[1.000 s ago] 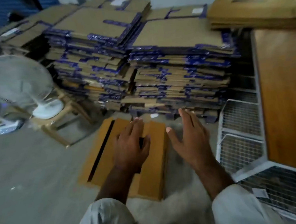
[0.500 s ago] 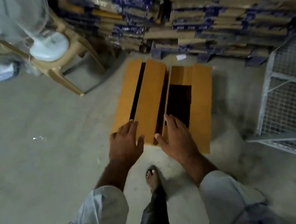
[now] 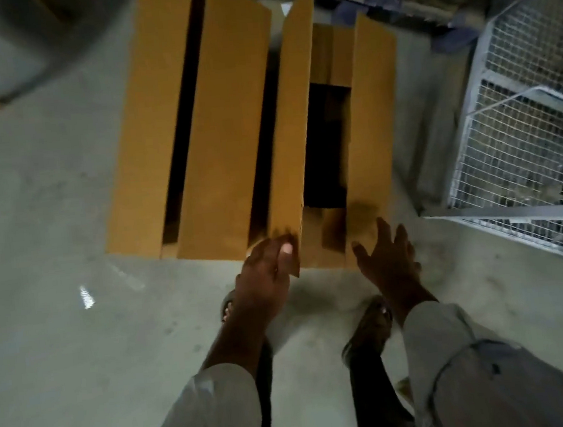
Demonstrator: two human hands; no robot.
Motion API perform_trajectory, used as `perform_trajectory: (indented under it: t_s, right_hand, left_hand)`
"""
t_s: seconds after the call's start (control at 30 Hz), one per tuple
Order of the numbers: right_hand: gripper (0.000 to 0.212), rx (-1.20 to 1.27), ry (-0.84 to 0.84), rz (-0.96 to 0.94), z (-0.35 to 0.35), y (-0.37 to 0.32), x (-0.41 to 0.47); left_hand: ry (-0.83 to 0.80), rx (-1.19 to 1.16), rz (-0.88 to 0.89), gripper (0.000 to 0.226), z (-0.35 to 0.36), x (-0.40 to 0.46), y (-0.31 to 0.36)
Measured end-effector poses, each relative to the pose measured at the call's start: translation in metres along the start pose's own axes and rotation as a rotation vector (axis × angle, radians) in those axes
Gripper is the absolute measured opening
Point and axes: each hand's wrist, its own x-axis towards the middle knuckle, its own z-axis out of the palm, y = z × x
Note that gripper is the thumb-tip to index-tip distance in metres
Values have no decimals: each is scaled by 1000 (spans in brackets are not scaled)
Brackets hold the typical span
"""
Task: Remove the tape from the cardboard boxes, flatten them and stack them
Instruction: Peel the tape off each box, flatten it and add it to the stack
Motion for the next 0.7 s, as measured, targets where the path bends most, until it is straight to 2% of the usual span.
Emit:
perform_trajectory:
  t_s: [0.17, 0.3, 0.43, 0.5, 0.53, 0.63, 0.7]
  right_hand:
    - [89, 112, -102, -24, 23, 23, 34]
    - [88, 231, -67, -51, 39, 28, 48]
    - [95, 283, -72, -15, 53, 39, 64]
    - [98, 379, -83, -24, 52, 42, 72]
    - [97, 437, -94, -24, 49, 44, 76]
    - [92, 528, -129, -66, 31, 51, 77]
    - [89, 581, -99, -136, 14, 62, 70]
  left_hand:
    - [-39, -11, -77, 72, 35, 41, -3]
    - [-58, -6, -154, 93, 63, 70, -2]
    - [59, -84, -252, 115, 87, 86, -10]
    - [127, -209, -320, 129, 89, 90, -15]
    - [154, -262, -344, 129, 88, 91, -15]
    - [193, -333, -368, 104, 82, 88, -4]
    - [202, -401, -364, 95, 76, 79, 14]
